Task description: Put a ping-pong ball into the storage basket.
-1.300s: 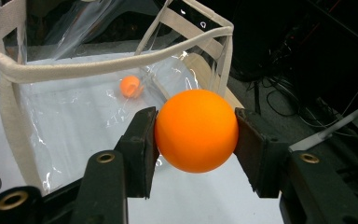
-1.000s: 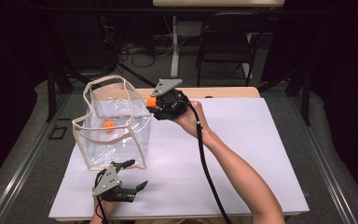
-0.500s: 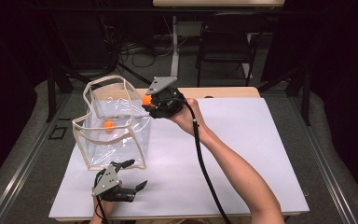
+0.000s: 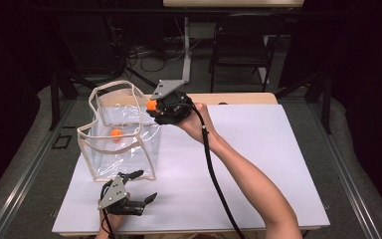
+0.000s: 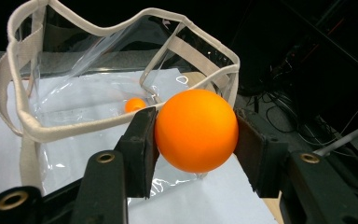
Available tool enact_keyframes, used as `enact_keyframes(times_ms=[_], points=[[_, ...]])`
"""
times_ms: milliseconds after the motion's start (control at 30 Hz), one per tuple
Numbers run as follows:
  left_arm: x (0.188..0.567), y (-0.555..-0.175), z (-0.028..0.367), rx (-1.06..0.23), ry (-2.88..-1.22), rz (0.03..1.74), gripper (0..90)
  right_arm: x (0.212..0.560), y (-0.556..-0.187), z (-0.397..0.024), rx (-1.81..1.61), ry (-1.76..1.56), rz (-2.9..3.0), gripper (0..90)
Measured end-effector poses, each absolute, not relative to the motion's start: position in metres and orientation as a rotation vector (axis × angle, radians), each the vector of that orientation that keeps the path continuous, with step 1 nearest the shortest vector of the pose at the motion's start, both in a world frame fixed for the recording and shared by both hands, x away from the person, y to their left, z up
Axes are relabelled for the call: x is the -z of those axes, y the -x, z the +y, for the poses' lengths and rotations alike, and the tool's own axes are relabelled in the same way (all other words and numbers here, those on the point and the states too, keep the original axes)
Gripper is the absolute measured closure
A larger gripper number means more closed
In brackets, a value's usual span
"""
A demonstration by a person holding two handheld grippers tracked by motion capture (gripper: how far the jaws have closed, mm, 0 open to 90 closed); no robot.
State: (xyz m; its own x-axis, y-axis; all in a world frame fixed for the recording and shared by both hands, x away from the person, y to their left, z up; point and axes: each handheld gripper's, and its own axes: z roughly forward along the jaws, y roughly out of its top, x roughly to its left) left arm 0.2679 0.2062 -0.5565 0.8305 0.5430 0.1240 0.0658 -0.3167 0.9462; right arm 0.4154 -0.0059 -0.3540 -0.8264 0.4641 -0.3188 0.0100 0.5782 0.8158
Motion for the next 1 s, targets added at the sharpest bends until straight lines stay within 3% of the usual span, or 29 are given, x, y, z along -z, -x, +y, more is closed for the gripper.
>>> enact_keyframes(times_ms=[1000], points=[[0.556,-0.268,0.207,-0.514,-1.845,0.465,15.7,0.347,-0.419,0.014,-1.19,-0.341,2.32,50.8]])
